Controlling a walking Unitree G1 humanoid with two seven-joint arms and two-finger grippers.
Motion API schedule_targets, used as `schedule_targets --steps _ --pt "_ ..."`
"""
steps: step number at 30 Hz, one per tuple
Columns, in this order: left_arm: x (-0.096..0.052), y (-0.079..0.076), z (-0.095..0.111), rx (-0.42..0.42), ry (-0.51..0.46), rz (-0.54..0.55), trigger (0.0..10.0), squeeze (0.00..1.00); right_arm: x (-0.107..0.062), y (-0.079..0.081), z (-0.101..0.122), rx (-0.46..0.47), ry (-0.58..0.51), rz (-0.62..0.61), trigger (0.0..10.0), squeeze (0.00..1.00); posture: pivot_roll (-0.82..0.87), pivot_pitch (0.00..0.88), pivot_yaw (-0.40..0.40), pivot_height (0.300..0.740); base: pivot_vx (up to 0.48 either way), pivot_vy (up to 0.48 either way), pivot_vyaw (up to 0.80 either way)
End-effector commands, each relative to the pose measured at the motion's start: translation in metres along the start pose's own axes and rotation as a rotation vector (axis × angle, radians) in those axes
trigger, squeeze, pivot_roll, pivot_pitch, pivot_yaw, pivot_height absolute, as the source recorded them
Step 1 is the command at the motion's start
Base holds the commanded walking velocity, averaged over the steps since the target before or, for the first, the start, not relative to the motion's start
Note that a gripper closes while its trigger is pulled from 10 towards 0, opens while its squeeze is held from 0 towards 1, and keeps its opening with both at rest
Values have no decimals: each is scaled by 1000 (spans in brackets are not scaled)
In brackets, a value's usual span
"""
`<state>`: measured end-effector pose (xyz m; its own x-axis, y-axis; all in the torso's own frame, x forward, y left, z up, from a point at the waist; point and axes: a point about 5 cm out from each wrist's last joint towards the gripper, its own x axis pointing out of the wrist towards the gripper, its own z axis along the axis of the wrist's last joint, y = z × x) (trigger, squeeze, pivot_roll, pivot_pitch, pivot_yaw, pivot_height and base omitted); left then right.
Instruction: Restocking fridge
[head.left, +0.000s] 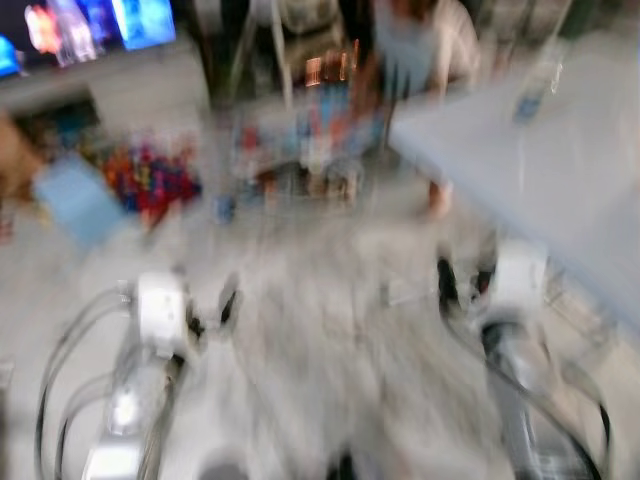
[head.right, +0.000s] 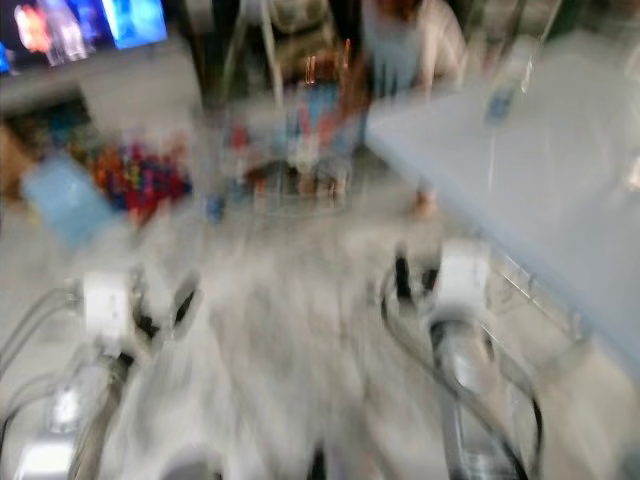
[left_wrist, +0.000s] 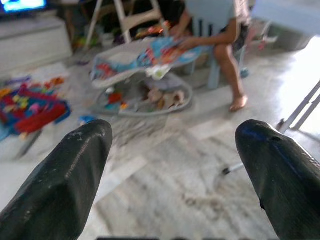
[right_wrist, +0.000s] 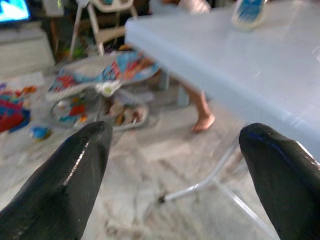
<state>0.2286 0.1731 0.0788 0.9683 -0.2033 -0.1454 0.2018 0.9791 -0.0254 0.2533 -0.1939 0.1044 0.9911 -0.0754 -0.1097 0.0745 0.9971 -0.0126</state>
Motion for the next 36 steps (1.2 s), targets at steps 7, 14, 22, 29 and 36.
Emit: schedule_targets --steps 7,14,22,29,36 --pt "3 3 7 19 -21 -5 10000 0 4 1 3 -7 -16 -9 10000 0 48 89 -28 740 0 0 -800" --pt "4 1 6 18 -12 -14 10000 0 5 2 2 -11 -18 -9 10000 0 46 87 -27 740 0 0 -800" --pt "8 0 8 6 -26 -19 10000 0 13 1 9 -27 -58 -4 10000 0 37 86 -24 740 137 0 -700" --pt "12 -4 11 2 -38 -35 10000 0 22 7 18 -48 -102 12 10000 0 35 84 -27 740 417 0 0" --pt "15 -7 13 -1 -61 -21 10000 0 26 10 19 -64 -118 9 10000 0 37 84 -32 740 455 0 0"
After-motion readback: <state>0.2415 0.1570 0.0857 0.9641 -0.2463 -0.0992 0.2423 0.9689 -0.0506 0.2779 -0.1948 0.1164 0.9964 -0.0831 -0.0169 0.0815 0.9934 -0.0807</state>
